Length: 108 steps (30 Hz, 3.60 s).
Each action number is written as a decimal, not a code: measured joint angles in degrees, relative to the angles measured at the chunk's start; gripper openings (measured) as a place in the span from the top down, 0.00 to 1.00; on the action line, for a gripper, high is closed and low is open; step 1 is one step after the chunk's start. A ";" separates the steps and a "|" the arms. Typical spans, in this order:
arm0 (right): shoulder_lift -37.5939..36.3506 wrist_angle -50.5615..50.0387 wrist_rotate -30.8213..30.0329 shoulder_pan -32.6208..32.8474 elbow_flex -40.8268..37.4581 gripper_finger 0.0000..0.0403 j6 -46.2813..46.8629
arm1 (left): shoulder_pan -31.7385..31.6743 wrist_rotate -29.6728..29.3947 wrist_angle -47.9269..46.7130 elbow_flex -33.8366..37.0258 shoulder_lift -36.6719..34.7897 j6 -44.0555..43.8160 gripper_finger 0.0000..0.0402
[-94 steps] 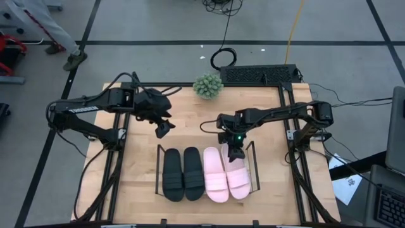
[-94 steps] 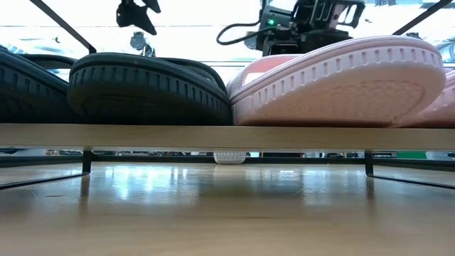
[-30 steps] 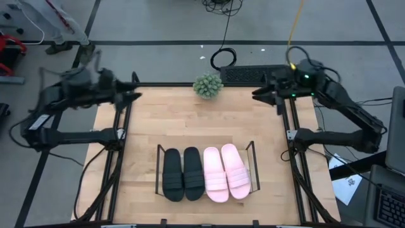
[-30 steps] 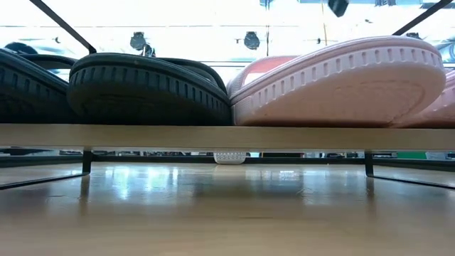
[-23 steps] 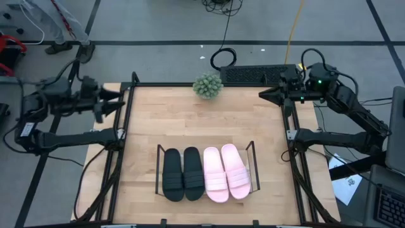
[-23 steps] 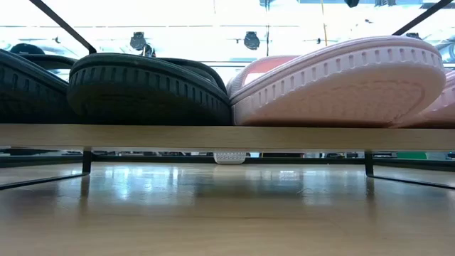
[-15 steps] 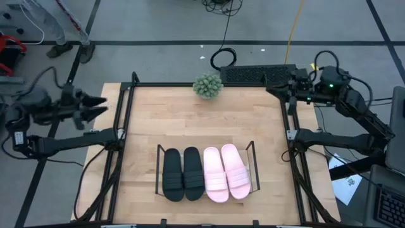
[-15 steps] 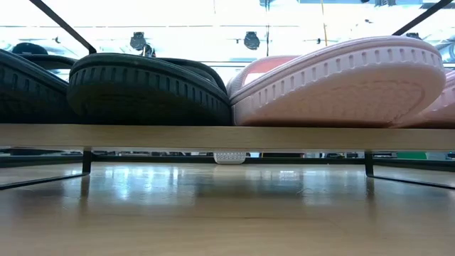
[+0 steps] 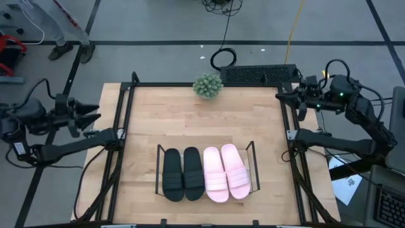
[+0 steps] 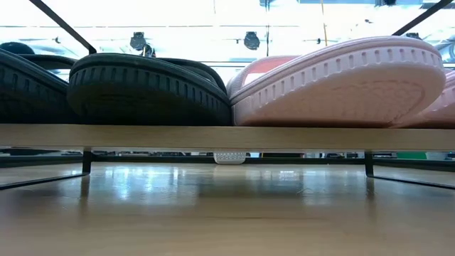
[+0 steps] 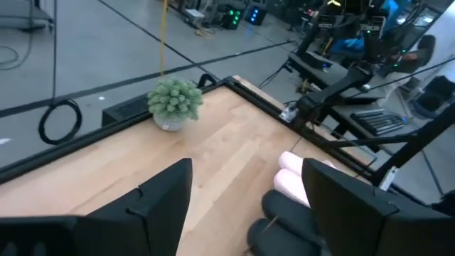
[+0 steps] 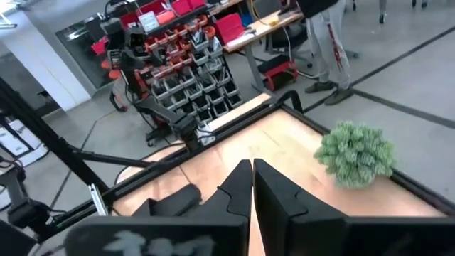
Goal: Pick and place slides into the shelf
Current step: Return to Home Position
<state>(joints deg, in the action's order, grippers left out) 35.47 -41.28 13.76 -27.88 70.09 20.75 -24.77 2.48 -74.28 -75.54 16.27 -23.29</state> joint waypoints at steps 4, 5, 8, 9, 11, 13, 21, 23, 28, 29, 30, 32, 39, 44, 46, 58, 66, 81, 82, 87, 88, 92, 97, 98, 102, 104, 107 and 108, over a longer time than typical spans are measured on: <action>-4.78 1.80 1.43 0.02 -5.69 0.99 2.05 | -1.05 -0.84 0.68 3.56 -5.29 -1.40 0.34; -6.41 3.27 1.51 0.02 -7.59 0.99 2.52 | -1.27 -0.89 0.77 4.36 -7.21 -2.25 0.34; -11.49 8.86 2.74 0.02 -13.74 0.99 4.96 | -2.43 -0.65 2.03 6.71 -13.26 -6.46 0.34; -13.05 11.73 3.39 0.02 -15.86 0.99 5.95 | -3.13 0.63 2.28 7.48 -14.78 -7.35 0.34; -15.95 16.47 4.87 0.02 -20.12 0.99 7.66 | -5.06 4.09 1.42 8.91 -15.99 -7.99 0.34; -18.17 19.83 6.99 0.02 -24.42 0.99 10.18 | -7.56 6.26 -1.25 9.28 -15.78 -7.43 0.34; -22.17 40.19 13.11 0.24 -43.14 0.99 13.93 | -16.24 15.22 1.06 14.00 -15.98 -4.07 0.34; -22.74 44.31 13.18 0.18 -45.97 0.99 13.78 | -18.13 16.98 0.59 14.50 -15.91 -3.67 0.34; -24.76 37.49 8.90 0.13 -49.74 0.99 14.06 | -23.90 21.32 0.46 14.36 -15.98 -2.14 0.34; -25.39 36.70 8.01 0.13 -49.96 0.99 13.69 | -25.13 22.49 0.27 14.30 -15.98 -1.49 0.34; -26.13 35.89 7.14 0.13 -49.97 0.99 13.35 | -26.38 23.42 -0.09 14.29 -15.98 -0.89 0.34; -27.88 35.78 5.94 0.13 -49.99 0.99 12.45 | -29.32 24.63 -2.17 14.33 -15.98 0.37 0.34; -35.39 36.79 4.38 0.13 -49.52 0.99 10.17 | -39.54 31.93 -5.18 14.33 -15.98 6.00 0.34; -34.67 36.98 6.44 0.26 -49.76 0.99 10.20 | -46.61 39.86 -5.07 14.29 -15.98 10.57 0.34; -34.67 38.48 7.28 0.26 -50.10 0.99 9.94 | -49.18 43.33 -5.32 14.34 -15.98 12.19 0.34; -34.69 41.45 9.79 0.24 -50.23 0.99 10.93 | -37.40 30.08 -2.42 15.35 -15.98 13.37 0.34; -34.71 41.44 10.52 0.24 -50.25 0.99 11.68 | -12.41 1.25 0.83 3.07 -15.95 4.04 0.34; -34.71 41.47 10.21 0.22 -50.26 0.99 12.28 | 2.24 -11.69 -1.90 -4.58 -15.89 3.81 0.34; -34.71 41.47 10.19 0.24 -50.26 0.99 12.45 | 4.16 -14.67 -1.85 -6.99 -15.89 4.31 0.34; -34.71 43.16 10.13 0.23 -50.29 0.99 13.42 | 8.29 -14.70 0.37 -8.96 -15.91 1.56 0.34; -34.71 43.33 9.93 0.24 -50.28 0.99 13.16 | 6.92 -10.85 0.65 -6.29 -15.91 2.48 0.34; -34.71 43.26 7.04 0.22 -50.28 0.99 11.66 | 2.45 -4.06 5.94 2.95 -15.80 6.61 0.34; -34.71 43.24 7.04 0.22 -50.30 0.99 10.83 | 1.87 2.01 13.57 8.40 -15.88 9.50 0.34; -34.71 43.24 7.06 0.22 -50.28 0.99 10.50 | 1.88 2.61 15.30 9.13 -15.95 9.74 0.34; -34.71 43.24 7.06 0.22 -50.30 0.99 10.03 | 0.77 4.62 15.35 14.19 -15.94 9.05 0.34; -34.71 43.24 7.08 0.22 -50.29 0.99 10.03 | -0.43 6.26 17.35 17.70 -15.94 8.63 0.34; -34.71 43.22 7.08 0.22 -50.29 0.99 9.86 | -1.99 10.11 23.07 23.68 -15.98 8.32 0.34; -34.71 43.22 7.07 0.22 -50.28 0.99 9.86 | -2.35 11.88 24.85 25.95 -15.98 8.02 0.34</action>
<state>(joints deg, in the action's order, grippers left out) 0.75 1.93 20.83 -27.66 19.81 30.61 -27.12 14.36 -49.43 -49.59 0.30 -15.27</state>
